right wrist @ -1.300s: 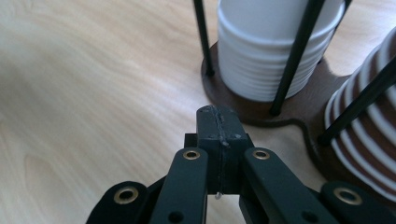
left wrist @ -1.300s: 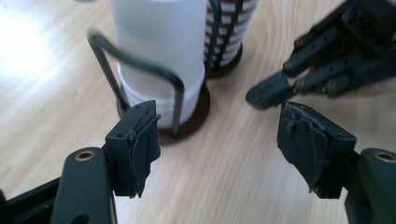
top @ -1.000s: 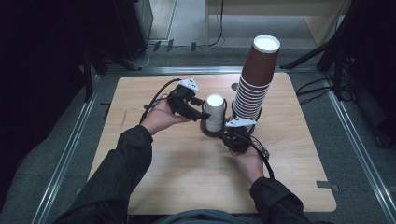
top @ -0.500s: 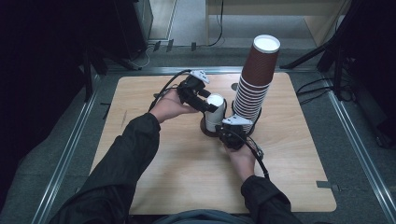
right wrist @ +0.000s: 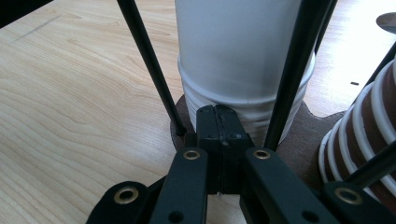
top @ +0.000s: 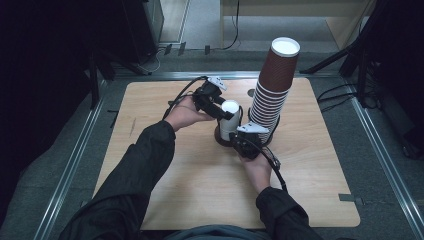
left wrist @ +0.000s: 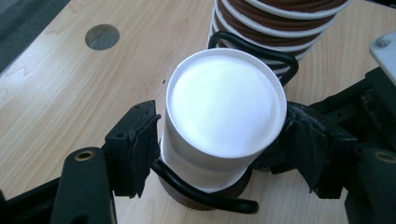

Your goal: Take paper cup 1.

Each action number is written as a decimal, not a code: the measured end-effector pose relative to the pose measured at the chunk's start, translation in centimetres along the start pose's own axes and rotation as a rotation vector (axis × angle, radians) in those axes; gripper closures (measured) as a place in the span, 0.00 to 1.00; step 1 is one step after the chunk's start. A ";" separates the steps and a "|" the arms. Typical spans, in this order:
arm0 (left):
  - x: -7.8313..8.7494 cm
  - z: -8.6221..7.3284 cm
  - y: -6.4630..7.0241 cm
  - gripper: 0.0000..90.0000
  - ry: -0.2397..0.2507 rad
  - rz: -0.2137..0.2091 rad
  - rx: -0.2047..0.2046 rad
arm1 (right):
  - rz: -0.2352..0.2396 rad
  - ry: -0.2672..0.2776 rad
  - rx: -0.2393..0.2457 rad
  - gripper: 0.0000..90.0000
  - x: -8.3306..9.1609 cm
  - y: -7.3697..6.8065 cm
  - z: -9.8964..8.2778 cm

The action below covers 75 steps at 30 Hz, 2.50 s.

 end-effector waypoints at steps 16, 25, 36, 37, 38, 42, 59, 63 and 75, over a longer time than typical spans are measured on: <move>0.3 0.5 0.2 0.39 0.016 0.028 -0.021 | -0.008 -0.013 -0.003 1.00 -0.1 0.1 -0.1; 1.7 1.9 0.3 0.40 0.020 0.013 -0.013 | -0.006 -0.020 -0.002 0.99 0.0 0.1 -0.1; 4.0 3.6 0.8 0.40 0.040 0.016 -0.039 | 0.002 -0.030 -0.004 0.99 0.2 0.0 -0.3; 4.3 3.7 0.8 0.40 0.040 0.023 -0.041 | 0.004 -0.035 0.005 0.99 0.2 -0.1 -0.3; 4.5 3.8 0.8 0.40 0.044 0.023 -0.039 | 0.007 -0.036 0.009 0.99 0.3 -0.3 -0.4; 5.9 4.4 1.0 0.40 0.066 0.021 -0.037 | 0.015 -0.044 0.036 0.99 0.6 -0.7 -0.4; 11.0 5.0 3.4 0.40 0.086 0.025 -0.082 | 0.188 -0.112 0.119 0.91 4.6 -2.0 0.0; 11.9 4.1 4.2 0.40 0.107 0.014 -0.075 | 0.268 -0.160 0.048 0.81 5.7 -2.0 0.0; 12.8 0.4 6.1 0.40 0.106 0.005 -0.062 | 0.432 -0.175 0.136 0.55 7.8 -3.1 0.0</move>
Point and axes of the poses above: each handheld gripper's, and its own axes: x roughly backward along the jaws, z roughly out of its top, y roughly to its right, the point moved 7 cm from there along -x, roughly forward along the jaws, and after that the axes turned 5 degrees about y, right-handed, at the moved point
